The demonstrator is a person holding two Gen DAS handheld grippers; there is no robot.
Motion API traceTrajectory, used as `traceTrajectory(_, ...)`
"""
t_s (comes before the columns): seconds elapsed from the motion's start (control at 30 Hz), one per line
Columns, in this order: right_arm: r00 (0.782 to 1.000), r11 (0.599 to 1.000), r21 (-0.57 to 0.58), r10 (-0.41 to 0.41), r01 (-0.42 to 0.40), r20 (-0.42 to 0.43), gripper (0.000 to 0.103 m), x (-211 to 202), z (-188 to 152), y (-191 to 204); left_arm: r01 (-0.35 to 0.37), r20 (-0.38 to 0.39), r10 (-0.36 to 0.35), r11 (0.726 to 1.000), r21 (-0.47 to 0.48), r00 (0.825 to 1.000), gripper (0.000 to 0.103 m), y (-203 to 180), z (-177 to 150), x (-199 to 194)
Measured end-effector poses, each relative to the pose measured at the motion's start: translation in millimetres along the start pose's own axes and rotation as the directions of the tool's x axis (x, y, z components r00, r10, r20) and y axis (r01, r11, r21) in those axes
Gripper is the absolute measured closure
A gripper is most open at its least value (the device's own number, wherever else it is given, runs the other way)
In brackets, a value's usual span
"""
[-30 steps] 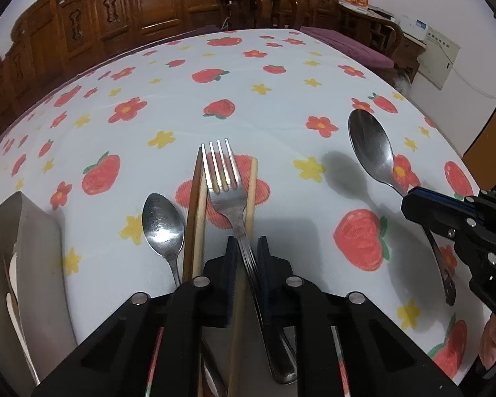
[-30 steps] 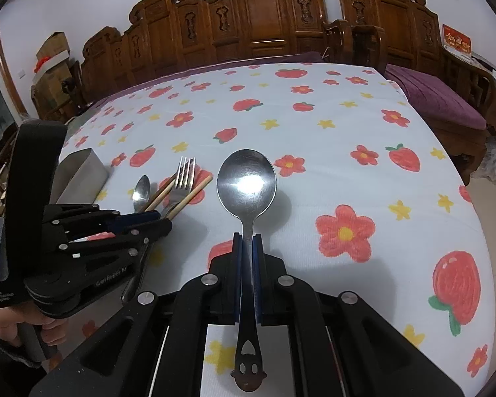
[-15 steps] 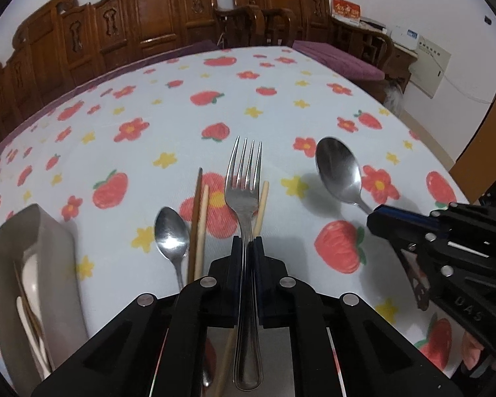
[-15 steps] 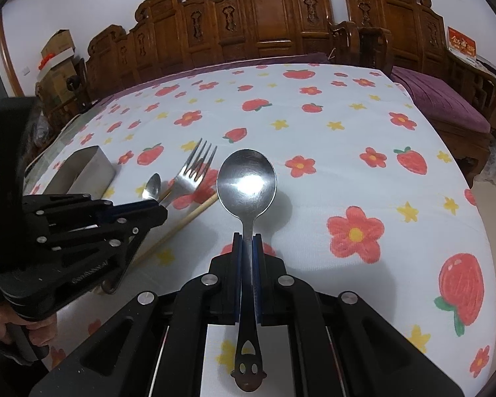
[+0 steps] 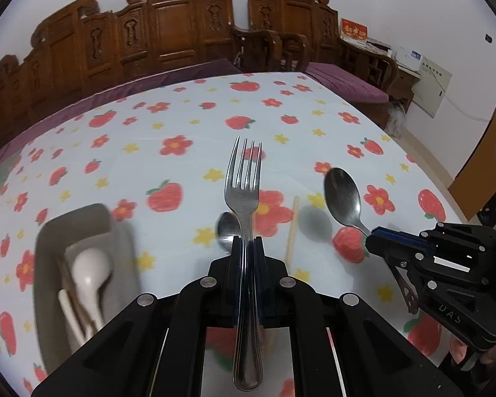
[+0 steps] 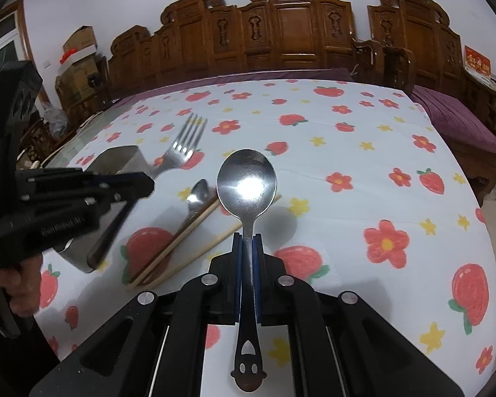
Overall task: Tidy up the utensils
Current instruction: 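Grasp the metal fork with the left gripper while the right gripper holds the spoon, then carry the metal fork into the tray and open the left gripper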
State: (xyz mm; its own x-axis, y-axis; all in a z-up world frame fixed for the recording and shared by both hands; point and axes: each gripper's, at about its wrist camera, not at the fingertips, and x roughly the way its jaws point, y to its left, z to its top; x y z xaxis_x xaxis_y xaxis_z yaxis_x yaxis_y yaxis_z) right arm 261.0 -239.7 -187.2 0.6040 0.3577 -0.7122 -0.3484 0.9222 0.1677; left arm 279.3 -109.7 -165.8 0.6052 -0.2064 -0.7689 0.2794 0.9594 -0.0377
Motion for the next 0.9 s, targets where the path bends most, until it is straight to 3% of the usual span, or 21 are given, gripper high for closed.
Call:
traceTrajectory(0.53, 0.999, 0.995, -0.091, 0.049, -0.049, 0.002, 0.096, -5, -4, 49, -0.063, 0.018, 0.064, 0.996, -0.065, 0.998, 0.097, 79, -21, -42)
traceTrajectory(0.9, 0.998, 0.991, -0.119, 0.058, -0.057, 0.007, 0.096, -3, -3, 65, -0.113, -0.015, 0.112, 0.983, -0.147, 0.994, 0.097, 135, -42, -31)
